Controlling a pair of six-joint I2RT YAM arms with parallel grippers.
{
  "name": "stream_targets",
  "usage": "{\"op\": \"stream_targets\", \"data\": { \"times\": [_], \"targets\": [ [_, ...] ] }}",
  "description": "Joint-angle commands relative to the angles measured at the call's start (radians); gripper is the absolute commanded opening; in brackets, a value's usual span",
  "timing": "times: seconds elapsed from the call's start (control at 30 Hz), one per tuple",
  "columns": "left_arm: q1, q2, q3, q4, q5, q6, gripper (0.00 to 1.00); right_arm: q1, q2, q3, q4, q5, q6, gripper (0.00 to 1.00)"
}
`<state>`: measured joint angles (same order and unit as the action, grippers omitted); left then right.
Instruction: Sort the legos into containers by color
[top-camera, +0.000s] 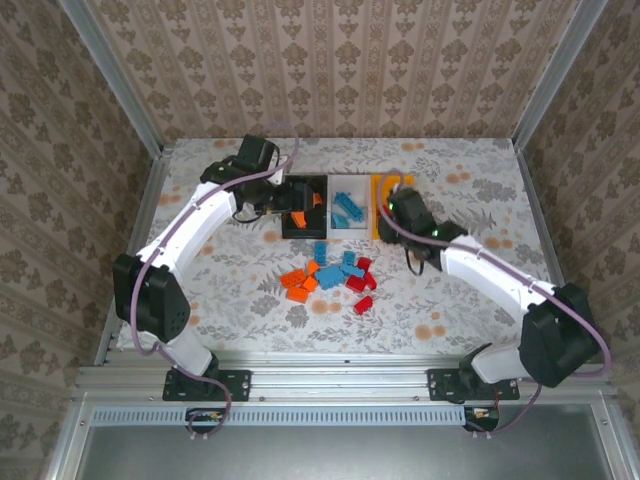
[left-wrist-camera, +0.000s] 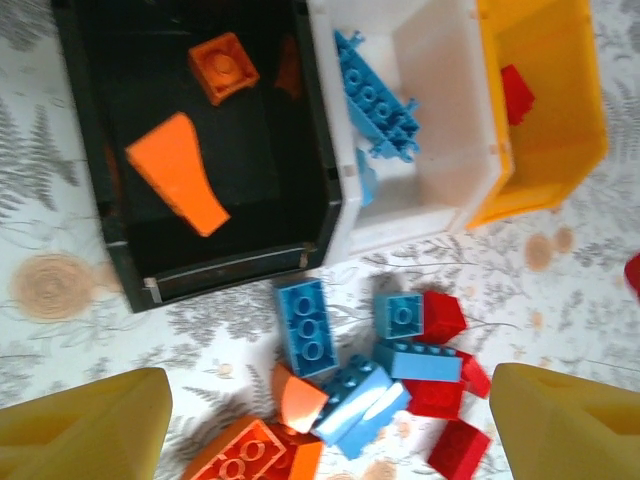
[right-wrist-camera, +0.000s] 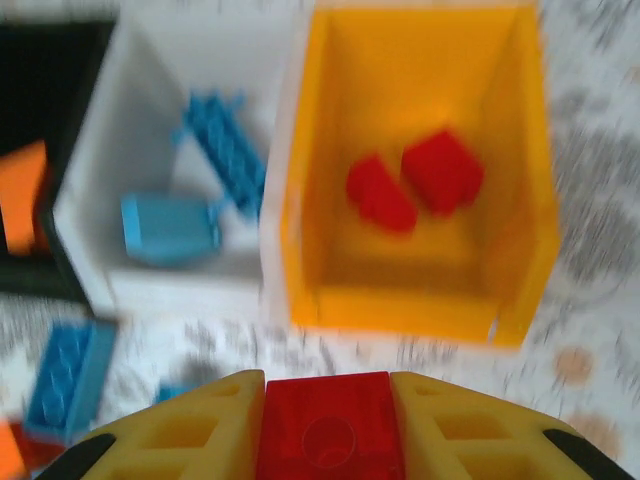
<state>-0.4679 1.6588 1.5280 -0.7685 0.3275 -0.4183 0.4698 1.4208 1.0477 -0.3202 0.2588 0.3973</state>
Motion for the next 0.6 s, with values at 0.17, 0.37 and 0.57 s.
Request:
{"op": "stream_targets", "data": {
  "times": [0.17, 0.37, 0.57],
  "targets": [
    [-0.062, 0.086, -0.063, 0.149, 0.308, -0.134, 0.85, -0.129, 0.434, 0.384, -0.103, -0.012, -0.102, 0.25],
    [-0.064, 0.059, -0.070, 0.126, 0.228, -0.127, 0.86, -0.139, 0.542, 0.477, -0.126, -0.007, -0.106, 0.32],
    [-0.048, 0.074, -0.068, 0.115, 0.223, -0.138, 0.86, -0.113, 0.423, 0.450, -0.118, 0.004, -0.131, 0.55]
  ]
}}
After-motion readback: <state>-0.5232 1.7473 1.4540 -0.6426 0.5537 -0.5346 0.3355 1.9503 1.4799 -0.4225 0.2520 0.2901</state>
